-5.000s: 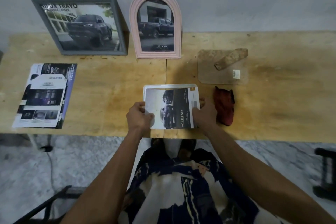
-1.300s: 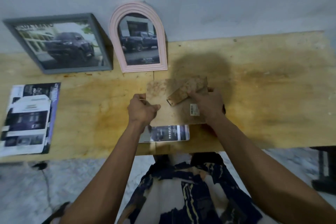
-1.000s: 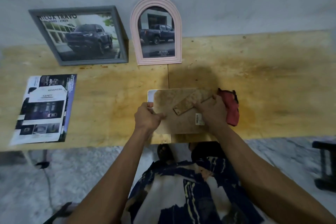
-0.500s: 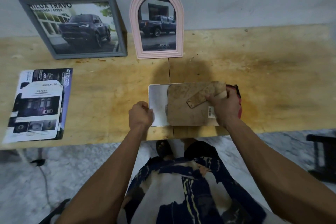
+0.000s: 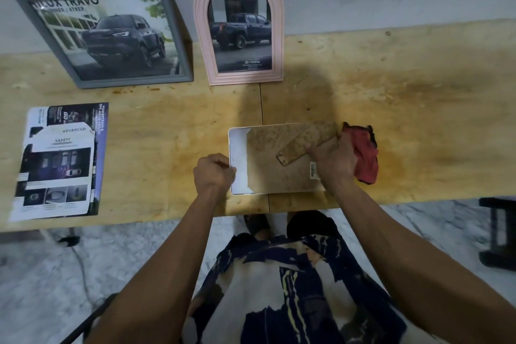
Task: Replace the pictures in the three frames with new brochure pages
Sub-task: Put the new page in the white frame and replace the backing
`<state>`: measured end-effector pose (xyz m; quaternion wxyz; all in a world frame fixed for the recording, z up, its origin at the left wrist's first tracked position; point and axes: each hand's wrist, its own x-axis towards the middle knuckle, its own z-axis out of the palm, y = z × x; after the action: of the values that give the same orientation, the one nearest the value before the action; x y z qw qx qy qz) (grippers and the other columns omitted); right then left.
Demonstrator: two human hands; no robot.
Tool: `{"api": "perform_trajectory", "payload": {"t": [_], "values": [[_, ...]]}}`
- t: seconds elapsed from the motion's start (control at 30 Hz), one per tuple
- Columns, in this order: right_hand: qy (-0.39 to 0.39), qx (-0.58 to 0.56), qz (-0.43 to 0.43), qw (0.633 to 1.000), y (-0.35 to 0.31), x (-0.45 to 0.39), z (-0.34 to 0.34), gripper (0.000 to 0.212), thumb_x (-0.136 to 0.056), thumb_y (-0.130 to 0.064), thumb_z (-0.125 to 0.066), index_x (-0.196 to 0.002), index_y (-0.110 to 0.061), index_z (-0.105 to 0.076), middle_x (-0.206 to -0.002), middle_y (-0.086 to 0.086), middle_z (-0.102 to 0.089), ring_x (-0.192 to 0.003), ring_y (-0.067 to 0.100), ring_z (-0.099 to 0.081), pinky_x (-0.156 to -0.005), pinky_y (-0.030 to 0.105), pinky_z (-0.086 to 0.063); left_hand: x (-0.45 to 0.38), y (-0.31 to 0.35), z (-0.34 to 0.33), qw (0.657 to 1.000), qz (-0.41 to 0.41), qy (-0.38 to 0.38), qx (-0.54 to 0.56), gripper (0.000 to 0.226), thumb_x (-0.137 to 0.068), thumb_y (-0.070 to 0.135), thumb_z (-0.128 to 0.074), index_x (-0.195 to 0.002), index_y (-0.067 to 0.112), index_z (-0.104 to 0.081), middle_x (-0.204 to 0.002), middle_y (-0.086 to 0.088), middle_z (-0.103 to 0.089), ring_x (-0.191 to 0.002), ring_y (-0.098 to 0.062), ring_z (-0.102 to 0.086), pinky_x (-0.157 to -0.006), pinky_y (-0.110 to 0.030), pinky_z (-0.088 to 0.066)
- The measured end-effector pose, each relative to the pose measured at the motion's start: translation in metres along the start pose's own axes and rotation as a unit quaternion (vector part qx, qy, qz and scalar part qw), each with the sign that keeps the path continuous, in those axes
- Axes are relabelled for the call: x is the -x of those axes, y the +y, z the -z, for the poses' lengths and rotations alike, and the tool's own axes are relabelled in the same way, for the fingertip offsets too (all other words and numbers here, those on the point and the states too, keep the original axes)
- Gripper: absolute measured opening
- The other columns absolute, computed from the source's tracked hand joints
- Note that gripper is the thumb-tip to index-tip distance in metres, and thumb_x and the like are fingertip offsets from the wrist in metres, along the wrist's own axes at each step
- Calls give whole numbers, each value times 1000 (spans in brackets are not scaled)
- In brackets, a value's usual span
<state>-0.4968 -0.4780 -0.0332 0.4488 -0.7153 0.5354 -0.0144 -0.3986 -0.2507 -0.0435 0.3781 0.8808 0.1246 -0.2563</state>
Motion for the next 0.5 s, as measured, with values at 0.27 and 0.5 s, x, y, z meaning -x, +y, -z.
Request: {"api": "perform_trajectory", "payload": {"t": [0.27, 0.5], "values": [[-5, 52, -8, 999, -2, -6, -23, 87, -72, -47, -82, -140, -8, -44, -135, 16, -52, -126, 37, -48, -99, 48, -46, -5, -7, 0, 1000, 13, -3, 14, 16, -73, 9, -75, -67, 23, -71, -82, 2, -75, -80, -29, -72, -78, -42, -61], [-12, 112, -7, 994, -7, 2, -38, 77, -81, -50, -71, -142, -15, -41, -137, 10, -41, -128, 31, -37, -96, 42, -40, -4, -1, -6, 1000, 4, 8, -16, 7, -80, 9, -72, -77, 12, -77, -86, -4, -75, -85, -23, -69, -75, -26, -53]]}}
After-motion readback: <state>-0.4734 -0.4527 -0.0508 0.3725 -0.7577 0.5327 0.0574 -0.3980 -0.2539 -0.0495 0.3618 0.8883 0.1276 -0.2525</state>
